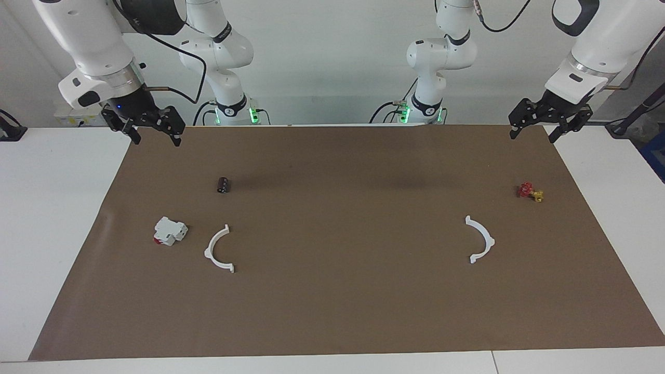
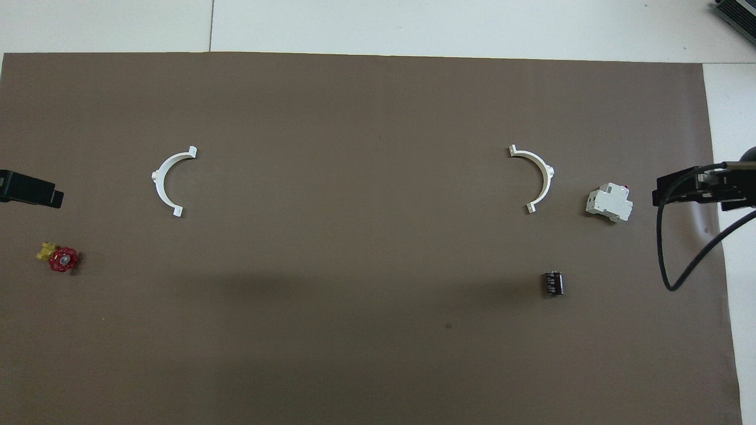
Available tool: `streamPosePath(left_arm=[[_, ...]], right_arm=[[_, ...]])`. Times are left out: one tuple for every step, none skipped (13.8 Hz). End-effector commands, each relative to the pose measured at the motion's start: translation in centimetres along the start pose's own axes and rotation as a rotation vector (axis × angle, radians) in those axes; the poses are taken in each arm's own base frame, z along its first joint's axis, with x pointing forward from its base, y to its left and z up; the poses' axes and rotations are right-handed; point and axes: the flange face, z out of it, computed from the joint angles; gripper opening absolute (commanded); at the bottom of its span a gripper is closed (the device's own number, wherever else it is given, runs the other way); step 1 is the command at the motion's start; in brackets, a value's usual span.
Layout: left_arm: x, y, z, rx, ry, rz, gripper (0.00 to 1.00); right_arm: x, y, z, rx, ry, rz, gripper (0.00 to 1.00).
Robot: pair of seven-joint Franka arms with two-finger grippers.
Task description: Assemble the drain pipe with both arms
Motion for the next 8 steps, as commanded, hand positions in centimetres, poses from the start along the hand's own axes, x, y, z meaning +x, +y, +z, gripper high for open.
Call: streamPosePath(left_arm=[[-0.4,-0.1,-0.1,0.006,-0.006,-0.005,1.0],[-0.4,-0.1,0.0,0.005,-0.007,-0.007,1.0],[-0.4,-0.1,-0.1,0.006,-0.006,-0.007,1.0],[-0.4,-0.1,-0.1,0.006,-0.006,-0.007,1.0],[-0.4,-0.1,0.0,0.005,-0.007,-0.005,1.0],[-0.4,-0.1,-0.1,0.006,-0.006,-0.007,1.0],[-0.4,-0.1,-0.1,0.006,-0.006,-0.007,1.0],[-0.4,-0.1,0.0,0.005,-0.007,-0.007,1.0]], right_arm=[[-0.4,-0.2,-0.6,-0.001,0.004,-0.008,1.0],[-0.4,-0.2,-0.6,0.0,0.003,-0.011,1.0],[-0.5,-0.2,-0.5,0.0,-0.002,-0.009,1.0],[-0.6,-0.2,-0.4,0.001,-0.001,-0.008,1.0],[-0.9,-0.4,0.3,0.004,0.001,-0.019,1.0],[-1.1,-2.0,1.0,0.009,0.046,-0.041,1.0],[-1.0,-2.2,1.9,0.014,0.077,-0.045,1.0],[-0.7,-2.2,2.9,0.015,0.094,-0.048,1.0]])
